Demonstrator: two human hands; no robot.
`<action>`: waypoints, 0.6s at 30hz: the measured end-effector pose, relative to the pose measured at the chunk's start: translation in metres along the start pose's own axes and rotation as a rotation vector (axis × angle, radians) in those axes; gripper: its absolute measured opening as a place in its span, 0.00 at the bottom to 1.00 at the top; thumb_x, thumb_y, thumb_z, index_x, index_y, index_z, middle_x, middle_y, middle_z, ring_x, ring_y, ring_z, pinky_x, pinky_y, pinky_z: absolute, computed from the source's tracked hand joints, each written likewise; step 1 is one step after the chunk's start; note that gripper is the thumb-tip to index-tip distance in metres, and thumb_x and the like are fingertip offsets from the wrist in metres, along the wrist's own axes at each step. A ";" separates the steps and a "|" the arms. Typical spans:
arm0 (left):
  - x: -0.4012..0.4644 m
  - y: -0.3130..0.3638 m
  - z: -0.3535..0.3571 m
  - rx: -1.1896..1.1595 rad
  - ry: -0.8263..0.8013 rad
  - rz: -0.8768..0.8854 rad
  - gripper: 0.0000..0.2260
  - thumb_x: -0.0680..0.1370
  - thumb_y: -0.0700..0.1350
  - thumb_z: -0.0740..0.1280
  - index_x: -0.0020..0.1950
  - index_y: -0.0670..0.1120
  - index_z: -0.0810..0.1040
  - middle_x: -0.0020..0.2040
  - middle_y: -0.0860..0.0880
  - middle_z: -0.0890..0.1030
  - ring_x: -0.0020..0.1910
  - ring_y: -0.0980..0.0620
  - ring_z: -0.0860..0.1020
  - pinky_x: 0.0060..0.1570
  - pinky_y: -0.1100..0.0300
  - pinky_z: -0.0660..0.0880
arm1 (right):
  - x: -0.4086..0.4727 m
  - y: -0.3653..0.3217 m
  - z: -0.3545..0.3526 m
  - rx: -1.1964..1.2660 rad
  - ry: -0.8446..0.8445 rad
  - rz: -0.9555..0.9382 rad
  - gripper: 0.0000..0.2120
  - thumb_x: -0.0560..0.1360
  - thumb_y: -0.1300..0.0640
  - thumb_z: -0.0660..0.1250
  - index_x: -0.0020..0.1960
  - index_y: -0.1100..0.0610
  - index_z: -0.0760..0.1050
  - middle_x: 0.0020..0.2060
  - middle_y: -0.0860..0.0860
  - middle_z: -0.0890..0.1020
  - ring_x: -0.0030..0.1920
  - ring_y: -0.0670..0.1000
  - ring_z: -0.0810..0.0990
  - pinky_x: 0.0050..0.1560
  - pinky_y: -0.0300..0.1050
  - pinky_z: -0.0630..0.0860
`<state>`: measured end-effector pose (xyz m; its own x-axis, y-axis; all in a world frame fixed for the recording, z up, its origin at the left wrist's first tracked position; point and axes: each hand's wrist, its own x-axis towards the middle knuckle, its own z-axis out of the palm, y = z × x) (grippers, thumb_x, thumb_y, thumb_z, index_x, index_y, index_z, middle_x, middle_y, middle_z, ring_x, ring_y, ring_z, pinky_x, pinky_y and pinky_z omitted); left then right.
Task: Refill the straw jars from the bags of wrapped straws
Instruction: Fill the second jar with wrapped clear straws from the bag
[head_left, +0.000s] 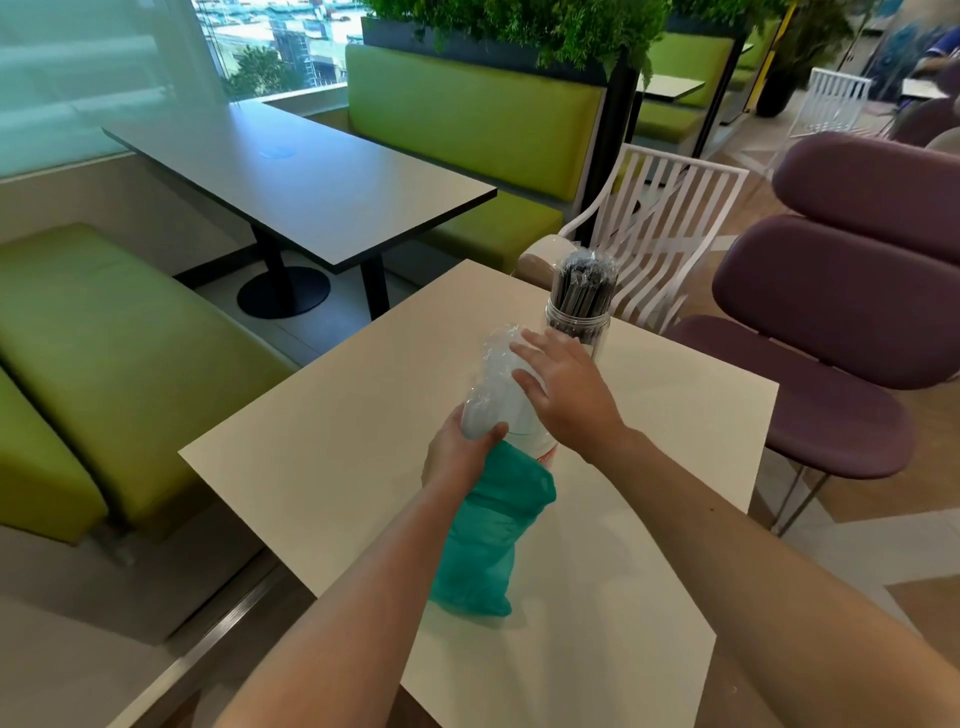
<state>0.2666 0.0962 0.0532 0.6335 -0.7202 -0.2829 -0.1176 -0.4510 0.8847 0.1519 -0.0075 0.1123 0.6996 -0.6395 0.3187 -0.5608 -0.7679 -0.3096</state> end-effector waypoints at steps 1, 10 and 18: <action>-0.001 -0.001 -0.002 -0.007 0.005 0.008 0.31 0.72 0.63 0.71 0.72 0.57 0.67 0.62 0.52 0.78 0.59 0.47 0.77 0.60 0.47 0.75 | -0.005 -0.005 0.000 -0.006 0.091 0.011 0.19 0.81 0.47 0.59 0.71 0.50 0.70 0.72 0.49 0.70 0.73 0.52 0.63 0.74 0.50 0.57; -0.009 -0.017 -0.012 -0.082 0.054 -0.034 0.23 0.73 0.57 0.73 0.61 0.44 0.74 0.53 0.46 0.81 0.50 0.47 0.79 0.47 0.55 0.75 | -0.069 -0.049 0.027 0.327 0.082 0.286 0.05 0.77 0.55 0.66 0.51 0.53 0.80 0.46 0.47 0.80 0.49 0.48 0.77 0.48 0.44 0.76; -0.019 -0.020 -0.014 -0.211 -0.018 -0.080 0.21 0.71 0.57 0.75 0.58 0.47 0.77 0.50 0.49 0.83 0.49 0.50 0.81 0.48 0.54 0.79 | -0.079 -0.052 0.048 0.418 -0.343 0.449 0.25 0.75 0.43 0.68 0.68 0.52 0.73 0.62 0.47 0.80 0.58 0.48 0.79 0.55 0.47 0.77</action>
<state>0.2672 0.1263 0.0466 0.6203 -0.6968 -0.3602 0.0962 -0.3882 0.9166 0.1469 0.0846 0.0606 0.5793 -0.7903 -0.1996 -0.6587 -0.3096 -0.6857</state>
